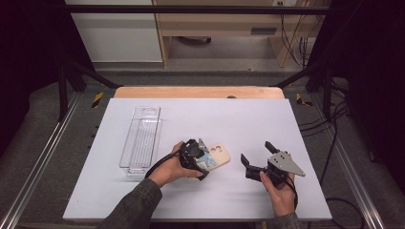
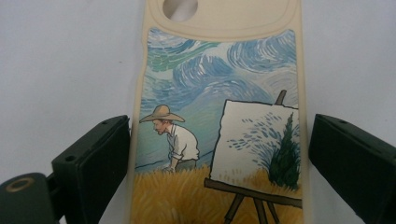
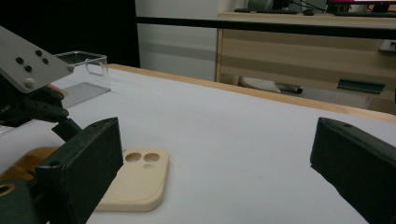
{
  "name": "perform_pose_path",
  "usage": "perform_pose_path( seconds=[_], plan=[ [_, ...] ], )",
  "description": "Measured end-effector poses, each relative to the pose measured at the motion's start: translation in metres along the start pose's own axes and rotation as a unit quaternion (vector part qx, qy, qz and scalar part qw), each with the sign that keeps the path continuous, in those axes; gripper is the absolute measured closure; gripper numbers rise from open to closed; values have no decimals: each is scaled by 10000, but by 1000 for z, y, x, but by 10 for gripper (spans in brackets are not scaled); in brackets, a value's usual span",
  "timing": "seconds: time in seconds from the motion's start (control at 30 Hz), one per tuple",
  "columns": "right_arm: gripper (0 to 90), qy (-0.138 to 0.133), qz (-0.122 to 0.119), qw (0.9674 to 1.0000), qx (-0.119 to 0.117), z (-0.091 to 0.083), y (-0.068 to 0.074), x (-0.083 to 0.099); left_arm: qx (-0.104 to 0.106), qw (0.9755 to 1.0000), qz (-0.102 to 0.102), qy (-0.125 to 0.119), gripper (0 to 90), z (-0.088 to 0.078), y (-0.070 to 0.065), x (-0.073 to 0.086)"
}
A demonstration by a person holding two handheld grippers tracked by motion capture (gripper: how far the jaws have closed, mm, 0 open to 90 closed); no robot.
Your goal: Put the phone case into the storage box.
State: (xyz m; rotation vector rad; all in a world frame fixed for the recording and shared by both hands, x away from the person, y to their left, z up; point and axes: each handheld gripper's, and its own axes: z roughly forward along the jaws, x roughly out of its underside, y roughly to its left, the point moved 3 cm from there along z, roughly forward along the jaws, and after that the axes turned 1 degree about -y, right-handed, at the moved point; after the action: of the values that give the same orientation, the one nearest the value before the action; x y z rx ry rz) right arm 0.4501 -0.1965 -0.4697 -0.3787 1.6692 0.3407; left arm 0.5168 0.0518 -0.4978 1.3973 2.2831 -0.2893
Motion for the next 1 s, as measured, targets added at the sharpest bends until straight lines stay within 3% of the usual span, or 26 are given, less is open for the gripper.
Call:
perform_pose_path(
  seconds=[0.3, 0.57, 0.83, 1.0],
  plan=[
    [26, 6, 11, 10000, 4, 0, -1, 0, 59, 10000, -62, -18, 97, -1, 2, 1],
    [26, -3, 26, 10000, -9, 0, 0, 0, -33, 10000, -18, -5, 106, -3, -2, 0],
    [26, -48, 43, 10000, -13, -1, 1, -1, -161, 9984, 99, -528, 107, -16, -9, -6],
    [26, -71, 88, 9999, -32, -2, 1, -3, -278, 9942, 124, -1033, 107, -29, -11, -6]
  ],
)
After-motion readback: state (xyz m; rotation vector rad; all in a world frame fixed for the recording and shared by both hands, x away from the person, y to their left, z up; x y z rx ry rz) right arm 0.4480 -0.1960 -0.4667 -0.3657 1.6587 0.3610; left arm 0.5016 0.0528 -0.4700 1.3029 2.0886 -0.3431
